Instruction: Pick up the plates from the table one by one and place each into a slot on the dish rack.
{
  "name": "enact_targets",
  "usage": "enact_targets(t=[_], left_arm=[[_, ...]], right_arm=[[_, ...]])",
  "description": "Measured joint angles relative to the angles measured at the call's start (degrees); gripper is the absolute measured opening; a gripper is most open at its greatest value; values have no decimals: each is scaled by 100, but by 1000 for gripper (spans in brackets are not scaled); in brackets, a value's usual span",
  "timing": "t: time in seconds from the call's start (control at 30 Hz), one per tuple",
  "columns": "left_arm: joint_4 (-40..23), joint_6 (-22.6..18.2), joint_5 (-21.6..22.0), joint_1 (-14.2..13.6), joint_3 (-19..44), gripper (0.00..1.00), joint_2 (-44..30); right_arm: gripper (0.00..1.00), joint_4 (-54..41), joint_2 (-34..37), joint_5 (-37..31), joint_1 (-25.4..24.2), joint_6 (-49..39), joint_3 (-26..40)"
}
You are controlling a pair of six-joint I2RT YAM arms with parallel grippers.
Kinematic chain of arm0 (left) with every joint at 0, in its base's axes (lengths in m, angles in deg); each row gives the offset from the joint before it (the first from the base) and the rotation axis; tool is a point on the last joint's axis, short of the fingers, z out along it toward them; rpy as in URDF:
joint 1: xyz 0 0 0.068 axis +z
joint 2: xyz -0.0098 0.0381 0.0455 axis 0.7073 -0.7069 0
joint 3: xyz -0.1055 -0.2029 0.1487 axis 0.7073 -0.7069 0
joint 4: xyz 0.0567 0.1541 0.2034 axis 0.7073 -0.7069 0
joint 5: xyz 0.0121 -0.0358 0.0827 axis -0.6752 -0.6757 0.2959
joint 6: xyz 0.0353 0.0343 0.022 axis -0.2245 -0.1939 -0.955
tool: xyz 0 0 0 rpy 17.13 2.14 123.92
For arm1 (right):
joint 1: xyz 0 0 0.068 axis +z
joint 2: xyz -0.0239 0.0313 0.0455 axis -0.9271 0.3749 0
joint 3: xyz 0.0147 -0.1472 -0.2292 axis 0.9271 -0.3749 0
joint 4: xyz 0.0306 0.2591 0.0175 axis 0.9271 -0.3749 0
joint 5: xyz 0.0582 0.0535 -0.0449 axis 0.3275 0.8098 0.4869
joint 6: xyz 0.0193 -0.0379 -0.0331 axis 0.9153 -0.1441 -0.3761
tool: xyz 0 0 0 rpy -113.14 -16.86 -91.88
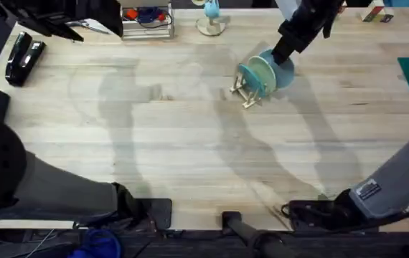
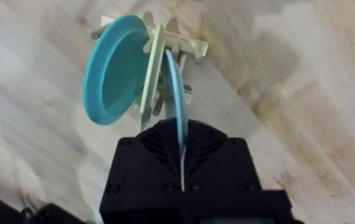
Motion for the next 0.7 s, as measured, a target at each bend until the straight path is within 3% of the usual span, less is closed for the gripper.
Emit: enact_targets(t=[0.4,0.7], left_arm=[[-1,1,0,0,1,995,-2],[0,1,0,0,1,993,-2]], right_arm=[[32,208,-46,-58,0,-163,68],[32,369,-763,-91,-3,-201,84]])
